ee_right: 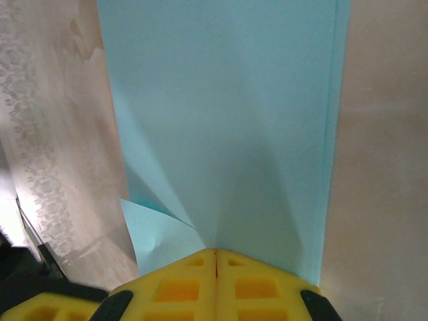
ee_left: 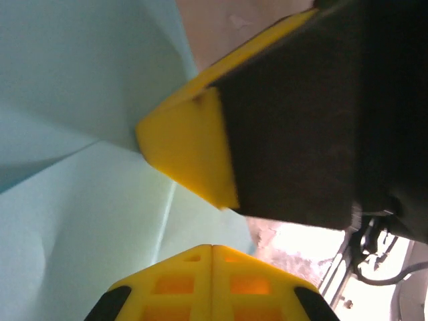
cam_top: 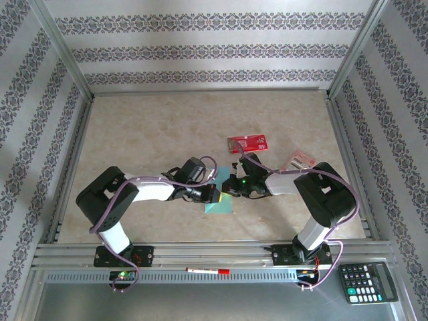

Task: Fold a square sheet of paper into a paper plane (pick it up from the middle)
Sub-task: Fold the triangle a second time at the center of the table.

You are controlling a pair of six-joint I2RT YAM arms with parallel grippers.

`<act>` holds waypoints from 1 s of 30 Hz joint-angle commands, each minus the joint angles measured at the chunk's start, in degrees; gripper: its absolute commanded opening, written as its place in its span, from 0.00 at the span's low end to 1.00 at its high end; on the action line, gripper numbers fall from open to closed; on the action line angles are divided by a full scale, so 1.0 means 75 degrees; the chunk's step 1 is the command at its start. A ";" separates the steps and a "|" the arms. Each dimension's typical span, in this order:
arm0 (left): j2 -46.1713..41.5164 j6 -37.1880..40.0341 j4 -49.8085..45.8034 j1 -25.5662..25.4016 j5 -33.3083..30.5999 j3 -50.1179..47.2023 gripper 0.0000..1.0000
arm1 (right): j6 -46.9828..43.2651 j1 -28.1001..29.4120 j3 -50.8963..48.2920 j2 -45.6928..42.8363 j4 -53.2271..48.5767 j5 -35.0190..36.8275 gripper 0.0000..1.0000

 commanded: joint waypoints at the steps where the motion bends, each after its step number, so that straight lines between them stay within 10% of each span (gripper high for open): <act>1: 0.0260 0.0002 0.0087 0.0007 0.0026 0.0036 0.00 | 0.0038 -0.0052 -0.0307 0.0169 -0.0384 0.0479 0.00; 17: -0.1126 -0.0556 -0.0037 0.0005 0.0133 -0.2153 0.00 | -0.0176 -0.0153 -0.0176 0.0286 -0.0655 0.0501 0.00; 30: -0.1060 -0.0419 0.0359 0.0947 -0.0505 -0.0527 0.00 | -0.1553 -0.0410 0.1127 0.0105 -0.1671 -0.0589 0.05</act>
